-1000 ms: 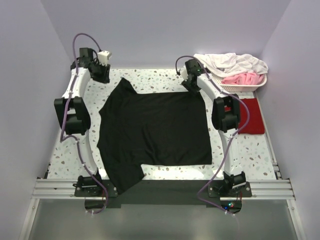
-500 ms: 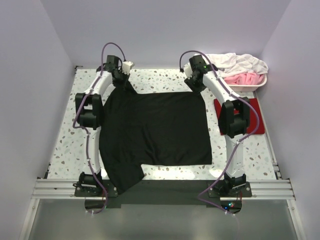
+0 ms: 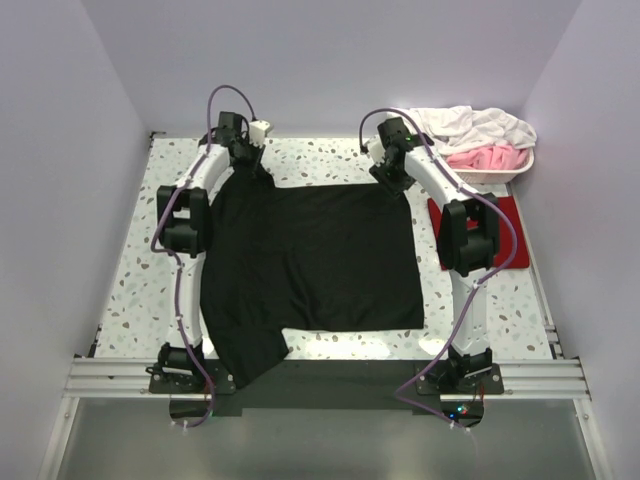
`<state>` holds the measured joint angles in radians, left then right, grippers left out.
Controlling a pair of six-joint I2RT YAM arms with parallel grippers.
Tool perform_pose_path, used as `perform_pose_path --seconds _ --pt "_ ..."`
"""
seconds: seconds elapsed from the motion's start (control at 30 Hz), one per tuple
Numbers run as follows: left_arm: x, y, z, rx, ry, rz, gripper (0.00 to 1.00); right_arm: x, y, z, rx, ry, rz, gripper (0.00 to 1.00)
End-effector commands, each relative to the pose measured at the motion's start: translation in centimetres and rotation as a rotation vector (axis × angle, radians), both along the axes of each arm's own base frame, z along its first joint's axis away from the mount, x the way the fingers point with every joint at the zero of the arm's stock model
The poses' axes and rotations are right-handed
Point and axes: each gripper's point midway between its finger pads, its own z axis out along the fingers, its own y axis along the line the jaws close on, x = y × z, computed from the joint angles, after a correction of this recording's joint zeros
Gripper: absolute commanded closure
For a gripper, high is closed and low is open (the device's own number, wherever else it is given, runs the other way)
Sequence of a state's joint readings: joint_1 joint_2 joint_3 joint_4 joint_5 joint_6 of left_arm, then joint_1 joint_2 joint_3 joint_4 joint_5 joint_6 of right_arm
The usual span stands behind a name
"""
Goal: Fold and stack the t-shirts
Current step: Flatten the tshirt out
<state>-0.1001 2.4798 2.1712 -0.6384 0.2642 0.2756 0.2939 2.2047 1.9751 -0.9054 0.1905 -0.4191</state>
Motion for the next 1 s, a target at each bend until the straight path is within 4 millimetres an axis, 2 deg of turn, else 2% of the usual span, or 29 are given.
perform_pose_path --seconds 0.0,0.03,0.13,0.2,0.27,0.3,0.37,0.4,0.47,0.5,0.57,0.6,0.63,0.67,0.73,0.77,0.83,0.87,0.97 --pt "2.2 -4.0 6.0 -0.141 -0.168 -0.067 0.8 -0.4 -0.3 2.8 0.016 -0.052 -0.014 0.55" --pt "2.5 -5.4 6.9 -0.178 -0.207 -0.103 0.8 -0.5 -0.2 2.7 0.018 -0.05 -0.013 0.55" --pt "2.4 -7.4 7.2 -0.223 -0.215 -0.134 0.77 -0.7 -0.2 2.1 0.021 -0.032 -0.022 0.55" --pt "3.0 -7.8 7.5 -0.247 -0.213 -0.127 0.76 -0.6 -0.1 2.0 0.026 -0.029 -0.023 0.54" --pt "3.3 -7.0 8.0 -0.253 -0.211 -0.093 0.75 -0.7 0.1 1.9 0.039 -0.02 -0.023 0.54" --pt "3.2 -6.4 9.0 -0.257 -0.223 -0.081 0.72 -0.8 0.3 2.0 0.047 -0.015 -0.017 0.54" --pt "3.0 -4.2 9.5 -0.259 -0.22 -0.036 0.68 -1.2 0.9 1.9 0.076 0.008 0.003 0.54" --pt "2.9 -2.2 11.5 -0.26 -0.248 -0.007 0.65 -1.4 1.2 2.0 0.09 0.018 0.019 0.55" --pt "1.7 -0.2 11.6 -0.248 -0.215 0.018 0.62 -2.5 2.1 1.4 0.131 0.079 0.061 0.55" --pt "1.1 1.7 12.5 -0.23 -0.216 0.041 0.6 -2.9 2.3 1.2 0.139 0.103 0.083 0.55" --pt "-1.2 2.5 11.2 -0.187 -0.133 0.02 0.58 -4.3 2.8 0.3 0.166 0.177 0.113 0.56" --pt "-3.0 4.7 10.3 -0.167 -0.065 0.054 0.58 -4.6 2.8 0.0 0.162 0.198 0.127 0.57" --pt "-3.9 5.2 9.8 -0.157 -0.037 0.056 0.58 -5.1 2.9 -0.3 0.16 0.221 0.136 0.57" --pt "-5.4 5.8 8.2 -0.141 0.016 0.054 0.58 -5.3 2.9 -0.6 0.16 0.235 0.144 0.57" --pt "-7.5 6.7 7.8 -0.12 0.057 0.053 0.58 -6.0 2.7 -1.4 0.147 0.265 0.156 0.57" --pt "-9.2 6.8 6.1 -0.114 0.11 0.054 0.59 -6.3 2.7 -1.8 0.143 0.279 0.166 0.57" --pt "-10.6 7.7 5.8 -0.073 0.125 0.072 0.6 -6.9 2.1 -2.8 0.114 0.309 0.171 0.57" --pt "-11.9 7.9 4.3 -0.059 0.17 0.079 0.6 -7.0 2.0 -3.1 0.102 0.318 0.175 0.57" --pt "-13.8 9.0 2.4 -0.023 0.234 0.119 0.64 -7.5 1.0 -5.3 0.055 0.347 0.174 0.58"
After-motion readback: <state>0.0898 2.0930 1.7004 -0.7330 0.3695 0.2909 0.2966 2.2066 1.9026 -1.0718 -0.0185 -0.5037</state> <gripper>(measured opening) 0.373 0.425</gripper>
